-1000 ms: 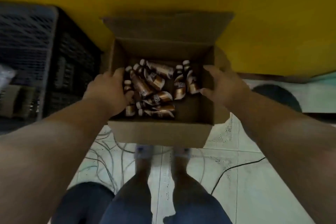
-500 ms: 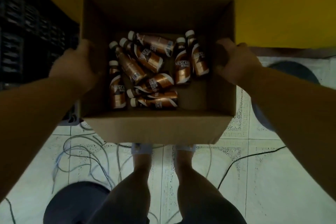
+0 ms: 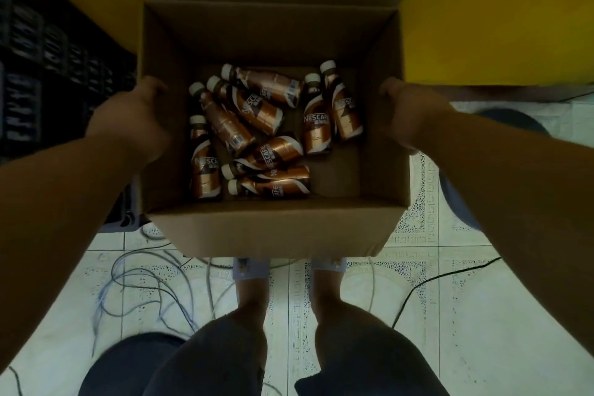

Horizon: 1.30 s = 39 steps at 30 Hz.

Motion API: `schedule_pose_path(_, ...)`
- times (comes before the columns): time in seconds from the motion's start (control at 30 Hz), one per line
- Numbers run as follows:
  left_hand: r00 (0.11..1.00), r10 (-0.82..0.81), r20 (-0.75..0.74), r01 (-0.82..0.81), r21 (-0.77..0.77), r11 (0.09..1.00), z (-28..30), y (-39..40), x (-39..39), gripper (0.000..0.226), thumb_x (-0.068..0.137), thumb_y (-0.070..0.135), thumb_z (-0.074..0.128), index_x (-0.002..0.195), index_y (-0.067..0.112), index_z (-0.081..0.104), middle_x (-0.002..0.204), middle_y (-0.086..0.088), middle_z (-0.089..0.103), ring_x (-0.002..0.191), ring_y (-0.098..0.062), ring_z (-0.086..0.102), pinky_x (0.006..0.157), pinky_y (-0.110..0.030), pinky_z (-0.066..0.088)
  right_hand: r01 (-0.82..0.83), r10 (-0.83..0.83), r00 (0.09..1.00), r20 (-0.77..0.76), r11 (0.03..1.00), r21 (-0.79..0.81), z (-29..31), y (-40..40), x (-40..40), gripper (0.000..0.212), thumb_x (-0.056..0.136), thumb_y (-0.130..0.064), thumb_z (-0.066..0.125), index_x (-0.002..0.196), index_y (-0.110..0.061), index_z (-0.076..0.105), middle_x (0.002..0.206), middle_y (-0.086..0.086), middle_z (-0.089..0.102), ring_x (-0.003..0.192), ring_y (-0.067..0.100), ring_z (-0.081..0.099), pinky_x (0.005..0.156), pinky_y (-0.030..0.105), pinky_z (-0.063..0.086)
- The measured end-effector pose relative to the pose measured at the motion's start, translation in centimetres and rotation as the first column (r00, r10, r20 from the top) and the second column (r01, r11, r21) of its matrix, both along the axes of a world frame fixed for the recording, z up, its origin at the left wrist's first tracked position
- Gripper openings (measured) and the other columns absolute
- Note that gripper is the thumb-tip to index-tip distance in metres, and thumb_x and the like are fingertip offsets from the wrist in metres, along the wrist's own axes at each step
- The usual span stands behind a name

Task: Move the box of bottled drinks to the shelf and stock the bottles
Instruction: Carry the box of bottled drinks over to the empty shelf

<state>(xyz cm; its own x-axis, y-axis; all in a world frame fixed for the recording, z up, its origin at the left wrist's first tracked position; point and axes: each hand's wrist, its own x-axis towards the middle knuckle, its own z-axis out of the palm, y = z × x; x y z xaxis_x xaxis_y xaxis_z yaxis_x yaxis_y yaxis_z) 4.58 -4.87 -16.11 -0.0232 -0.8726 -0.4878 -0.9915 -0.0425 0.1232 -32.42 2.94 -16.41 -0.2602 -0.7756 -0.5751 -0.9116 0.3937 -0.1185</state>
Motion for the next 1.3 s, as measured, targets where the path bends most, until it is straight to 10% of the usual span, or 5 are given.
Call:
schedule_pose_path(0.13,1.000,0.021,-0.010,-0.021,-0.025,0.999,-0.2,0.2,0.1,0.077,0.076,0.000,0.062,0.138,0.032,0.029,0.098,-0.017,0.058,0.074,-0.032,0.054,0.058,-0.039,0.050,-0.039,0.039,0.999,-0.007,0.998,-0.046,-0.2,0.1,-0.5,0.062,0.087,-0.002,0.060,0.141,-0.020,0.036,0.108,0.021,0.063,0.077,0.034,0.058,0.062,0.037,0.049)
schedule_pose_path(0.4,0.998,0.039,-0.054,-0.040,-0.013,0.999,9.7,4.7,0.4,0.077,0.074,0.001,0.066,0.131,0.036,0.028,0.104,-0.017,0.058,0.077,-0.036,0.060,0.061,-0.042,0.054,-0.084,0.086,0.996,0.015,0.994,-0.065,10.7,3.7,-0.3,0.054,0.081,-0.008,0.068,0.128,-0.016,0.043,0.099,0.021,0.064,0.091,0.039,0.061,0.070,0.037,0.048)
schedule_pose_path(0.9,0.950,-0.311,-0.036,0.305,-0.114,0.945,36.7,17.0,-6.2,0.074,0.079,0.003,0.065,0.133,0.039,0.031,0.100,-0.007,0.059,0.072,-0.022,0.060,0.047,-0.033,0.052,0.371,-0.372,0.926,-0.066,0.928,-0.035,35.8,29.7,-0.3,0.053,0.079,-0.024,0.072,0.124,-0.028,0.045,0.096,0.011,0.063,0.067,0.026,0.054,0.055,0.029,0.043)
schedule_pose_path(1.1,0.814,-0.580,-0.010,0.575,-0.117,0.809,38.9,24.3,-13.8,0.078,0.078,-0.001,0.061,0.136,0.040,0.029,0.102,-0.010,0.060,0.064,-0.019,0.058,0.038,-0.028,0.045,0.577,-0.579,0.815,-0.022,0.814,-0.066,38.3,45.0,-1.8,0.045,0.082,-0.021,0.068,0.121,-0.024,0.047,0.085,0.004,0.053,0.046,0.008,0.037,0.048,0.026,0.034)
schedule_pose_path(1.3,0.576,-0.817,-0.014,0.809,-0.135,0.572,39.2,34.5,-23.3,0.078,0.078,-0.003,0.060,0.139,0.036,0.030,0.098,-0.008,0.059,0.064,-0.016,0.053,0.043,-0.028,0.044,0.773,-0.778,0.627,-0.037,0.628,-0.092,39.6,62.1,-1.7,0.049,0.079,-0.020,0.068,0.123,-0.021,0.046,0.070,0.001,0.053,0.070,0.024,0.053,0.056,0.027,0.037)
